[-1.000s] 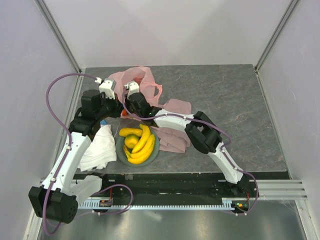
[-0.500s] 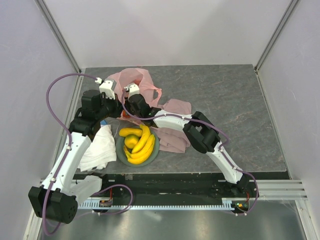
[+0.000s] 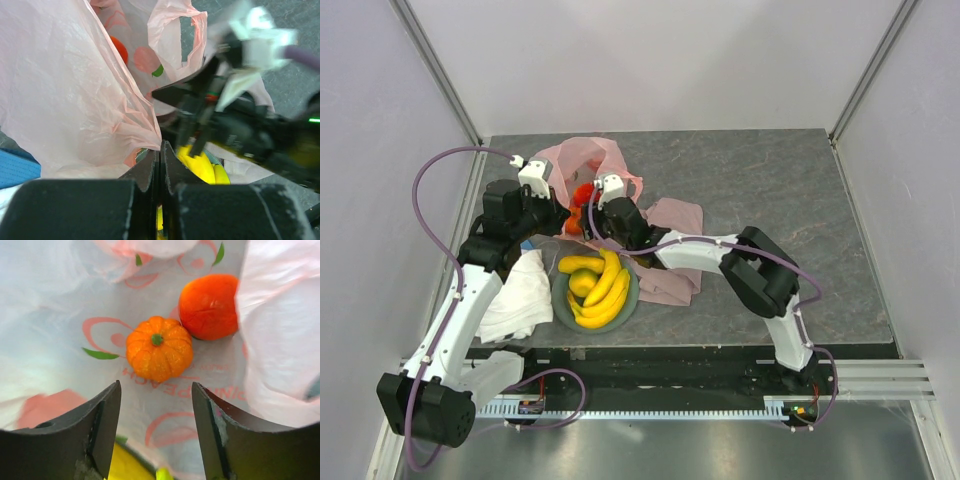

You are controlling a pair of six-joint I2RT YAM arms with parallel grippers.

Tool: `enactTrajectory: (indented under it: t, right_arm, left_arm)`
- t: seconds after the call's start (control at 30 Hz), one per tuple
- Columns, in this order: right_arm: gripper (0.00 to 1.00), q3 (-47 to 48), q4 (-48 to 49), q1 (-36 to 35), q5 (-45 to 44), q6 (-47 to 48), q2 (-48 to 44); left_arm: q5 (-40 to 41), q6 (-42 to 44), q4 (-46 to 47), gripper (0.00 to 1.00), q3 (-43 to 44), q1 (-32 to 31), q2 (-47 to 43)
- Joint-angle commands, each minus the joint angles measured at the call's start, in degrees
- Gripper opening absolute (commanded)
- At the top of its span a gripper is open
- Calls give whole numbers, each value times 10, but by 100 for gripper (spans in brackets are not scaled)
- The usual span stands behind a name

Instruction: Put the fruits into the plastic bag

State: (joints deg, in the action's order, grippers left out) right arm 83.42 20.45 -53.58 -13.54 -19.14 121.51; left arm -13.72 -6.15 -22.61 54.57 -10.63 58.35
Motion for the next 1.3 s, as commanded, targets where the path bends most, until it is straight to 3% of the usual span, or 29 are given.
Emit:
enactTrajectory:
  t: [0.0, 0.23, 0.37, 0.73, 1.27]
  right_arm:
    - [68, -60, 87, -3, 14, -13, -89]
    - [75, -149, 66, -21, -27, -25, -198]
    - [77, -152, -41, -35, -59, -40, -221]
    - [79, -59, -268, -92, -162, -61, -176]
    - [74, 65, -415, -95, -172, -116, -71]
  left_arm:
    - [-5, -11, 21, 2, -2, -2, -9]
    - [-2, -11, 22, 2, -2, -3, -7]
    - [-3, -11, 21, 2, -2, -3, -5]
    - [3, -10, 21, 2, -3, -3, -2]
    - [2, -10, 22, 1, -3, -3, -3]
